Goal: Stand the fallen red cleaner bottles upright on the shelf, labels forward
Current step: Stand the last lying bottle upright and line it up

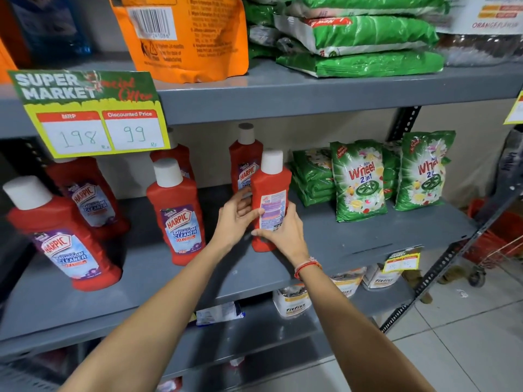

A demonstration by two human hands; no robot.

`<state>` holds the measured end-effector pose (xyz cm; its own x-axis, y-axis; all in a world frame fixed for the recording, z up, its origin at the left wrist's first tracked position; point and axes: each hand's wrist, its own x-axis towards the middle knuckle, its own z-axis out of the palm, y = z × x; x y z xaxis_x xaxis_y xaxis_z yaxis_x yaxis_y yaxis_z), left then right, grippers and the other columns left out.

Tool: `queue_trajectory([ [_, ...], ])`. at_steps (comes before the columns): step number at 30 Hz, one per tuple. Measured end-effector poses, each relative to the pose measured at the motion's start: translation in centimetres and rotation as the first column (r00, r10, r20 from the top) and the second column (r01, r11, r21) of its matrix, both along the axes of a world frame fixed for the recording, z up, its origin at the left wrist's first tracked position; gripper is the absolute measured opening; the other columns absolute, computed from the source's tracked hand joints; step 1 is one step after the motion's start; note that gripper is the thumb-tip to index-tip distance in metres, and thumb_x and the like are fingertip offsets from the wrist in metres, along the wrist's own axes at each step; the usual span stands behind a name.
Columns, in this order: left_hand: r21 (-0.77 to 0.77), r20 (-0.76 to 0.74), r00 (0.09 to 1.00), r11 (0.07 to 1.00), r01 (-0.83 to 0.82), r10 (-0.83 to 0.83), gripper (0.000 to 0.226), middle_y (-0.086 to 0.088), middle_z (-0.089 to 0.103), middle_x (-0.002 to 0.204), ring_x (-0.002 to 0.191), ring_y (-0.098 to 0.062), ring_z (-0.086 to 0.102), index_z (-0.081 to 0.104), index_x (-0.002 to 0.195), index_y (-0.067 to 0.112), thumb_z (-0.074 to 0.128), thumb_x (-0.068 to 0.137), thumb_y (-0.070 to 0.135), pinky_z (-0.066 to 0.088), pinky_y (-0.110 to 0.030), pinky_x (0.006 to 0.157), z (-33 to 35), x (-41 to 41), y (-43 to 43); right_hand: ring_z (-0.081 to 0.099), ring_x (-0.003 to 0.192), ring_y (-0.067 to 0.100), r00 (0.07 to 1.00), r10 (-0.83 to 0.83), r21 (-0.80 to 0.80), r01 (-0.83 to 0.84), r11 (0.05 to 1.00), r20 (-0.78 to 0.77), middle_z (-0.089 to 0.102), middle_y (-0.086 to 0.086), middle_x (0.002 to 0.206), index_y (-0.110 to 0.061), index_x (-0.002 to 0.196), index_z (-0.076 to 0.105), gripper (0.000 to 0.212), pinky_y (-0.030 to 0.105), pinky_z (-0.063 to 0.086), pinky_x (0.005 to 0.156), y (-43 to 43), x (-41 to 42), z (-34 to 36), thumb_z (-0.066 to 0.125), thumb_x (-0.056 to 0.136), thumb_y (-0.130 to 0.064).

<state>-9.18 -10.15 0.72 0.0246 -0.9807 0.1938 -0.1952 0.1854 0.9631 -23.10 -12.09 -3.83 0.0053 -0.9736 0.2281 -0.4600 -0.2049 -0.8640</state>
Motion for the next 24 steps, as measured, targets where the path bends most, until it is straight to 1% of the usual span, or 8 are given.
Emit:
queue_trajectory([
  [3, -0.004, 0.002, 1.0, 1.0, 0.017, -0.017, 0.059, -0.022, 0.057, 0.127, 0.113, -0.026, 0.06, 0.042, 0.131, 0.004, 0.069, 0.079, 0.008, 0.048, -0.042, 0.1, 0.2, 0.1, 0.1, 0.056, 0.1, 0.01, 0.997, 0.061, 0.02, -0.062, 0.998, 0.043, 0.059, 0.0, 0.112, -0.016, 0.119, 0.042, 0.085, 0.016, 0.043, 0.084, -0.2, -0.9, -0.2, 0.09, 0.051, -0.034],
  [5, -0.049, 0.015, 1.0, 0.999, -0.013, 0.014, 0.052, -0.017, 0.059, 0.126, 0.113, -0.021, 0.06, 0.046, 0.129, 0.004, 0.067, 0.082, 0.011, 0.049, -0.03, 0.099, -0.3, -0.3, 0.7, 0.062, 0.106, 0.016, 0.985, 0.144, 0.07, -0.151, 0.986, 0.095, 0.064, 0.006, 0.117, -0.013, 0.121, 0.045, 0.077, 0.034, 0.051, 0.096, -0.6, -2.0, -0.2, 0.088, 0.058, -0.024],
  [8, -0.102, 0.049, 0.957, 0.954, -0.281, 0.287, 0.035, -0.011, 0.06, 0.122, 0.106, -0.012, 0.059, 0.052, 0.125, 0.007, 0.055, 0.091, 0.016, 0.044, -0.004, 0.087, -3.4, -1.9, 3.2, 0.064, 0.108, 0.02, 0.972, 0.21, 0.099, -0.22, 0.97, 0.107, 0.065, 0.01, 0.118, -0.009, 0.12, 0.048, 0.067, 0.041, 0.05, 0.1, -1.0, -2.8, -0.1, 0.085, 0.064, -0.015],
  [10, -0.057, 0.097, 0.905, 0.91, -0.411, 0.415, 0.031, -0.013, 0.06, 0.124, 0.11, -0.018, 0.057, 0.053, 0.124, 0.005, 0.045, 0.095, 0.01, 0.038, -0.01, 0.093, -6.0, -3.4, 5.1, 0.066, 0.104, 0.019, 0.986, 0.158, 0.075, -0.162, 0.984, 0.062, 0.068, 0.006, 0.111, -0.01, 0.113, 0.052, 0.063, 0.035, 0.053, 0.094, -0.7, -2.4, 0.1, 0.087, 0.061, -0.02],
  [15, 0.1, 0.223, 0.926, 0.938, -0.333, 0.305, 0.051, -0.016, 0.05, 0.138, 0.129, -0.027, 0.045, 0.037, 0.138, 0.004, 0.044, 0.088, -0.005, 0.03, -0.033, 0.112, -8.1, -5.8, 5.2, 0.066, 0.083, 0.022, 0.989, -0.112, -0.027, 0.109, 0.994, -0.101, 0.07, 0.008, 0.092, -0.012, 0.09, 0.049, 0.061, 0.04, 0.055, 0.073, 0.5, -0.6, 0.8, 0.088, 0.051, -0.041],
  [18, 0.095, 0.171, 0.945, 0.95, -0.296, 0.278, 0.067, -0.015, 0.056, 0.131, 0.121, -0.025, 0.052, 0.036, 0.138, 0.005, 0.064, 0.078, -0.002, 0.038, -0.035, 0.107, -7.7, -5.9, 4.2, 0.058, 0.065, 0.021, 0.982, -0.131, -0.042, 0.126, 0.991, -0.138, 0.058, -0.002, 0.065, -0.017, 0.072, 0.046, 0.052, 0.032, 0.044, 0.059, 1.1, -0.3, 1.4, 0.077, 0.059, -0.056],
  [20, 0.102, 0.136, 0.956, 0.957, -0.273, 0.259, 0.071, -0.013, 0.061, 0.122, 0.109, -0.021, 0.058, 0.041, 0.134, 0.006, 0.074, 0.071, 0.003, 0.043, -0.025, 0.096, -7.5, -5.6, 3.5, 0.053, 0.055, 0.017, 0.989, -0.092, -0.023, 0.09, 0.996, -0.112, 0.05, -0.008, 0.052, -0.02, 0.064, 0.05, 0.051, 0.03, 0.04, 0.055, 1.6, -0.3, 1.8, 0.065, 0.064, -0.069],
  [24, 0.058, 0.179, 0.936, 0.946, -0.318, 0.303, 0.053, -0.011, 0.063, 0.107, 0.097, -0.021, 0.06, 0.054, 0.119, 0.011, 0.076, 0.071, 0.021, 0.043, -0.021, 0.081, -7.6, -4.6, 2.0, 0.054, 0.047, 0.005, 0.995, 0.083, 0.032, -0.085, 0.996, 0.051, 0.064, 0.0, 0.052, -0.014, 0.08, 0.071, 0.048, 0.03, 0.051, 0.055, 2.4, -0.9, 1.9, 0.062, 0.076, -0.061],
])
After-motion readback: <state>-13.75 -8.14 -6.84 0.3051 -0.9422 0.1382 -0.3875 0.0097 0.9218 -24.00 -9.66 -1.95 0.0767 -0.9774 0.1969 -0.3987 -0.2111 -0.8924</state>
